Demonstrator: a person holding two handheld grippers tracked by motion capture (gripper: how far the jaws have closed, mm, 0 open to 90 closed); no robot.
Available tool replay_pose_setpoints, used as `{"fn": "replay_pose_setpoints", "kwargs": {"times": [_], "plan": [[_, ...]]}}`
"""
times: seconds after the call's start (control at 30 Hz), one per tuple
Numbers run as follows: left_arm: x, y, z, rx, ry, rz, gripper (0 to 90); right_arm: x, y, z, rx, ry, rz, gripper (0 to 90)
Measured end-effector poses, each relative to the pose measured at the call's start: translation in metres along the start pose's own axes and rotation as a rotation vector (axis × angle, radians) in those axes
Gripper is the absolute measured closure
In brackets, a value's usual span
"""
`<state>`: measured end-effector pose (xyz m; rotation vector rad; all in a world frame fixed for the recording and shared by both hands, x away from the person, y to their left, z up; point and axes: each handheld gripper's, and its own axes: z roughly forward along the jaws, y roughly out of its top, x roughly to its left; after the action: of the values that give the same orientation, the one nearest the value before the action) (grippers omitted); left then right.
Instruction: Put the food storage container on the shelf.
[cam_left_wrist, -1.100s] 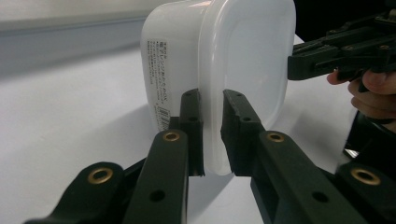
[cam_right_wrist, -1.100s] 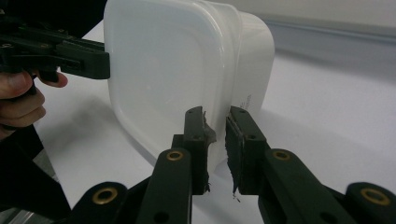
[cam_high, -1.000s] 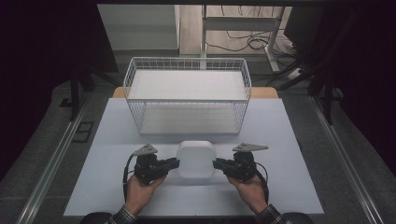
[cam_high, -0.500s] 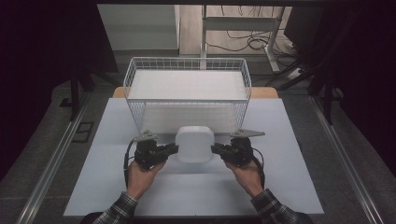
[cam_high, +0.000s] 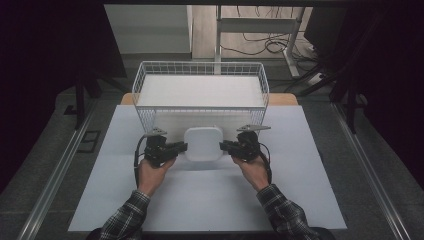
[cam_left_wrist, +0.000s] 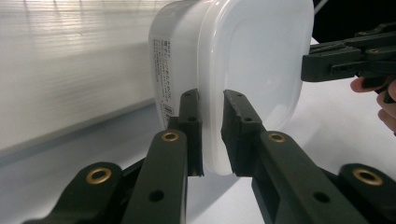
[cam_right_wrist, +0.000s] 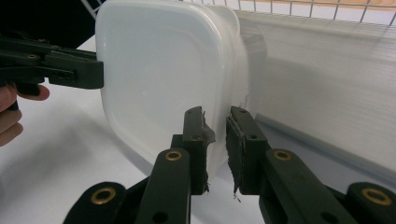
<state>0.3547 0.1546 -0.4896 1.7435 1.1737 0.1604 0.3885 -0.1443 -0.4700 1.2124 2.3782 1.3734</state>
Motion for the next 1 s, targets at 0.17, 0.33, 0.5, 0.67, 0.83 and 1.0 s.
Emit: {"fn": "replay_pose_setpoints", "kwargs": {"times": [0.17,0.33,0.5,0.67,0.83,1.0], "plan": [[0.004,0.002,0.006,0.005,0.003,-0.013,78.4,-0.004,0.003,0.005,0.006,-0.010,0.003,77.2],[0.008,0.005,0.016,0.010,0.020,-0.014,78.0,-0.011,0.003,0.011,0.008,-0.021,0.018,77.0],[0.010,0.006,0.022,-0.004,0.032,-0.019,77.5,-0.019,0.003,0.015,-0.001,-0.014,0.044,76.7],[0.013,0.006,0.024,-0.031,0.016,-0.009,75.2,-0.020,0.005,0.017,-0.013,-0.012,0.031,74.6],[0.013,0.008,0.029,-0.050,0.045,0.031,70.0,-0.017,0.008,0.022,-0.029,-0.048,-0.022,68.4],[0.020,0.014,0.031,-0.076,0.059,0.015,61.2,-0.021,0.012,0.026,-0.060,-0.071,-0.018,62.3]]}}
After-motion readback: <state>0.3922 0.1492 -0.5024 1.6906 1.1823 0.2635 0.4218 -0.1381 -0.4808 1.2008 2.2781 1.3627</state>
